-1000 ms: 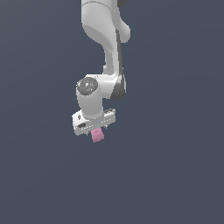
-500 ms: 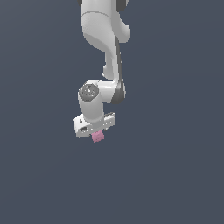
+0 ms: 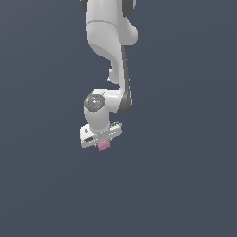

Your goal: Pick up the object and move it to a goal position.

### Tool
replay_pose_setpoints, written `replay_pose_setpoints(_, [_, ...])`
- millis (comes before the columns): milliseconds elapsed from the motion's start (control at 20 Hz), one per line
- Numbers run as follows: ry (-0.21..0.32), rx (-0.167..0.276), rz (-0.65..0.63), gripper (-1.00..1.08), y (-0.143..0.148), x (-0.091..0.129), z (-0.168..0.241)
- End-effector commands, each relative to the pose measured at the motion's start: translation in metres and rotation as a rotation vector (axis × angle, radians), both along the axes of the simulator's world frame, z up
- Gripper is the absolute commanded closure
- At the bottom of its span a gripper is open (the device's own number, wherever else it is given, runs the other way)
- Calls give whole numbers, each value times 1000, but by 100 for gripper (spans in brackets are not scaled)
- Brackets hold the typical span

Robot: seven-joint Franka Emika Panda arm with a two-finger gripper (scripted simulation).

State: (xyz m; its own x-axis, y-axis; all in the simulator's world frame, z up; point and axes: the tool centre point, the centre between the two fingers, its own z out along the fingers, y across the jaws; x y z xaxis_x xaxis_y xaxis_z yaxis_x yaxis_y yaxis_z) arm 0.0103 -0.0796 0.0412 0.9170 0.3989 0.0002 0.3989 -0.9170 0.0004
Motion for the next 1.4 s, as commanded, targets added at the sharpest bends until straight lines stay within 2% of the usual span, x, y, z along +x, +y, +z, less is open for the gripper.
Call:
replay_pose_setpoints(0, [0,0,1,108,0,0,-1])
replay_pose_setpoints(450, [-1,0,1,108,0,1,1])
replay_pose_setpoints(700, [-1,0,1,108,-2,2,17])
replay_pose_setpoints(1000, [-1,0,1,108,-9,6,56])
replay_pose_setpoints(1350, [0,1,2,108,-21,14,127])
